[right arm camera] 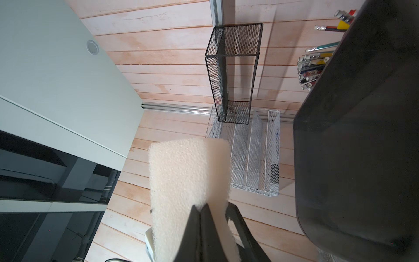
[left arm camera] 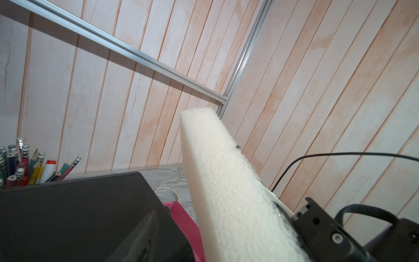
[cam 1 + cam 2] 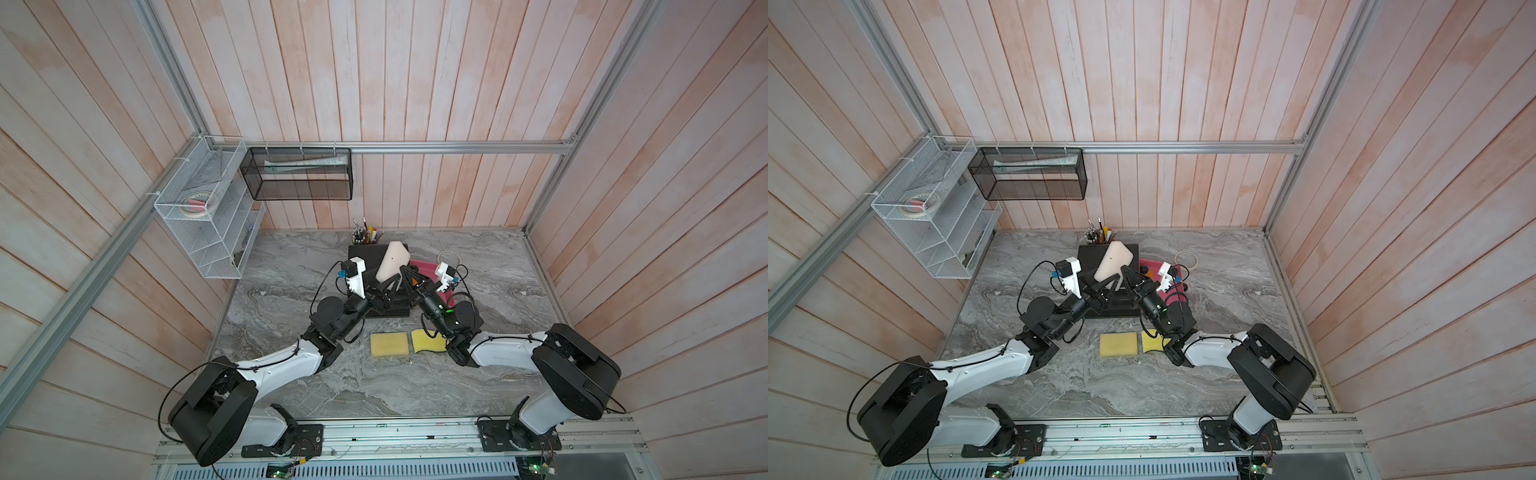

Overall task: Take the sponge out of the drawer
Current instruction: Pick up the sponge from the drawer.

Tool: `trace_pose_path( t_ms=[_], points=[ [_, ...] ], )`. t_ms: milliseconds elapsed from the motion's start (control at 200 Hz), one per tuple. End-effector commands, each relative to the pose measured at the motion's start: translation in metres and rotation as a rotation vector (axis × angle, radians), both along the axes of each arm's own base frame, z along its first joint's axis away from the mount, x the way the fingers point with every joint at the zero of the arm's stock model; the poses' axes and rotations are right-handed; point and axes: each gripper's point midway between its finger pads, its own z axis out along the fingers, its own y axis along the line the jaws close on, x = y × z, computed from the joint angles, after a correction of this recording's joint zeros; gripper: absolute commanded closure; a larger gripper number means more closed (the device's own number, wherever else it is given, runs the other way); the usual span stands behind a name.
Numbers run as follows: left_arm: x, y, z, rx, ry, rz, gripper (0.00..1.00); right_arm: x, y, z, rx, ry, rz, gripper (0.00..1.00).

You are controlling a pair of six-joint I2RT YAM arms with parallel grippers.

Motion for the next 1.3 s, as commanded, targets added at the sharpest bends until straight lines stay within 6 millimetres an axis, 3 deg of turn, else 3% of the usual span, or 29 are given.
trace_pose_path(
  t_ms=[0,365,705,870,885,900,920,1160,1295],
  points=[
    [-0.003,0.005,0.008,-0.027,-0.022,0.011,0.3,-0.003,-0.005,0.007,0.032,-0.021,-0.012,1.0],
    [-0.002,-0.001,0.01,-0.047,-0.025,-0.015,0.37,-0.002,0.001,0.004,0.052,-0.006,0.017,1.0],
    [-0.005,-0.002,0.014,-0.043,-0.041,-0.031,0.63,-0.005,0.018,-0.002,0.041,0.009,0.071,1.0],
    [-0.006,-0.003,0.014,-0.032,-0.042,-0.033,0.67,-0.005,0.017,-0.002,0.042,0.008,0.064,1.0],
    [-0.006,-0.003,0.014,-0.03,-0.044,-0.034,0.73,-0.005,0.017,-0.002,0.042,0.008,0.065,1.0],
    [-0.005,-0.002,0.014,-0.031,-0.041,-0.03,0.9,-0.005,0.017,-0.002,0.043,0.007,0.066,1.0],
    [-0.004,-0.001,0.013,-0.036,-0.034,-0.022,1.0,-0.005,0.017,-0.002,0.044,0.008,0.066,1.0],
    [-0.005,0.0,0.013,-0.022,-0.022,-0.02,1.0,-0.008,0.018,0.003,0.049,-0.019,0.073,1.0],
    [-0.009,0.002,0.015,-0.012,-0.015,-0.021,1.0,-0.009,0.011,0.009,0.008,-0.069,0.034,0.83]
  ],
)
